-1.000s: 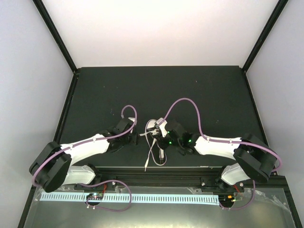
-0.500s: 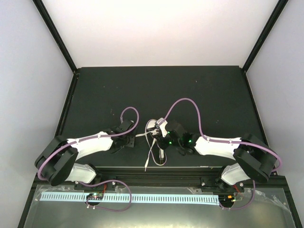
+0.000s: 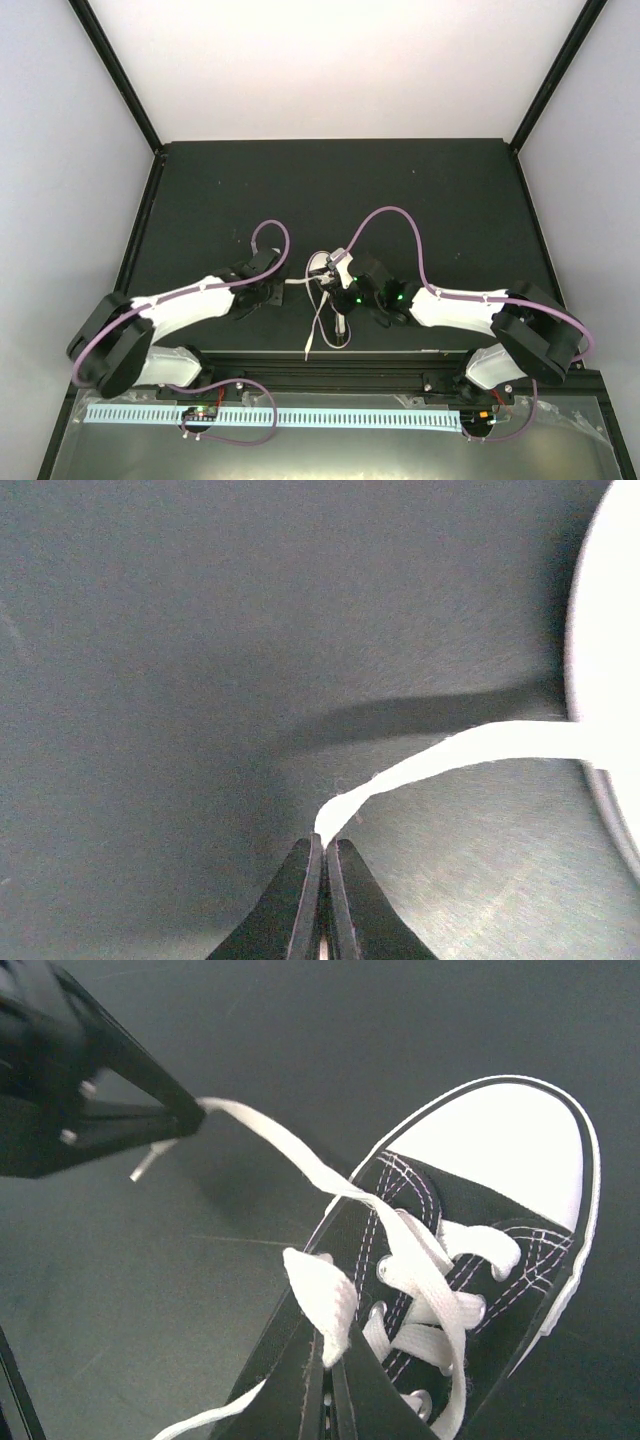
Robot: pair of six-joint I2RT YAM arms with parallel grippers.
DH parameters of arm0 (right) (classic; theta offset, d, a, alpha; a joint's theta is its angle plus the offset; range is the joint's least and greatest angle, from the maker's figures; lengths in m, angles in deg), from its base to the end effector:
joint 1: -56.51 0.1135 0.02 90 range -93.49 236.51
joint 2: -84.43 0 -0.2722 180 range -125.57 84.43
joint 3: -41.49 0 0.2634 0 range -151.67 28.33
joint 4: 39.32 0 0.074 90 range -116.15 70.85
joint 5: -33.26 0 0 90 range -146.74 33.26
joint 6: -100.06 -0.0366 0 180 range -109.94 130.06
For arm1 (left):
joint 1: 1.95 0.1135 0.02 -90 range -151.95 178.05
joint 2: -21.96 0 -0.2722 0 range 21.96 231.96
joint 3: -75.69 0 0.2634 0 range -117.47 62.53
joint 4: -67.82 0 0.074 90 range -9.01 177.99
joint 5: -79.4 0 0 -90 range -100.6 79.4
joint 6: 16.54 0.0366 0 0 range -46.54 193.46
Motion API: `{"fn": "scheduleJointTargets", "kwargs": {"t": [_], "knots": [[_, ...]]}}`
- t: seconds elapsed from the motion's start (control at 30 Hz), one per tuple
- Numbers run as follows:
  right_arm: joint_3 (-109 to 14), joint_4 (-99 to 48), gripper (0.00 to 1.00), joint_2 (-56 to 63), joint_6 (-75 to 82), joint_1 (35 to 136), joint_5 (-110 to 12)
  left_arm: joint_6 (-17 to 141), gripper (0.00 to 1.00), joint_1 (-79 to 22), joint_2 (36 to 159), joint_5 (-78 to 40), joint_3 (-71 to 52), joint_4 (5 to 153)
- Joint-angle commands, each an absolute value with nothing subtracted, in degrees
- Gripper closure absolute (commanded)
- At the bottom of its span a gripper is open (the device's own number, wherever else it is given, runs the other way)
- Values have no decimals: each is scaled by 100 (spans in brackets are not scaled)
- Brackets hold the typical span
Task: Tie the shoes
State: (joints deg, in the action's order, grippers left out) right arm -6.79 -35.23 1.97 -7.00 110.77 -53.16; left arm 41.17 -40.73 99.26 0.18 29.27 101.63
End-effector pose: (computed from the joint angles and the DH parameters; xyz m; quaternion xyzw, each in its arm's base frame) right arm 0.1669 0.2359 0.1669 -0.2998 0.8481 0.2770 0.3379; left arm 0.1861 -0.1407 0.1445 0.0344 0.9710 -0.0522 0.2308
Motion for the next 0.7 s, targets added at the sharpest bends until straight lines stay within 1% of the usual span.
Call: {"fn": "scheduleJointTargets", "kwargs": {"t": [0.0, 0.13, 0.27, 0.4, 0.5, 0.53, 0.6, 0.67], "knots": [[-683, -3774, 98, 189, -752, 11063, -5422, 3891, 98, -4063, 8929, -158, 2832, 10753], [-700, -3808, 98, 183, -790, 11065, -5419, 3875, 98, -4185, 8325, -1256, 2937, 11123], [-756, -3822, 98, 168, -806, 11065, -5405, 3627, 99, -4663, 8145, -2532, 3016, 11169], [-841, -3807, 98, 116, -812, 11065, -5401, 3097, 98, -5677, 8101, -3193, 2634, 10260], [-867, -3810, 98, 94, -855, 11065, -5364, 2928, 98, -6321, 8536, -3389, 2099, 9518], [-868, -3817, 98, 96, -869, 11065, -5356, 2987, 97, -6483, 8867, -3439, 1896, 9457], [-868, -3806, 98, 106, -881, 11060, -5371, 3140, 86, -6691, 9358, -3550, 1451, 9646], [-875, -3796, 99, 114, -884, 11064, -5379, 3236, 71, -6844, 9497, -3602, 1375, 9705]]}}
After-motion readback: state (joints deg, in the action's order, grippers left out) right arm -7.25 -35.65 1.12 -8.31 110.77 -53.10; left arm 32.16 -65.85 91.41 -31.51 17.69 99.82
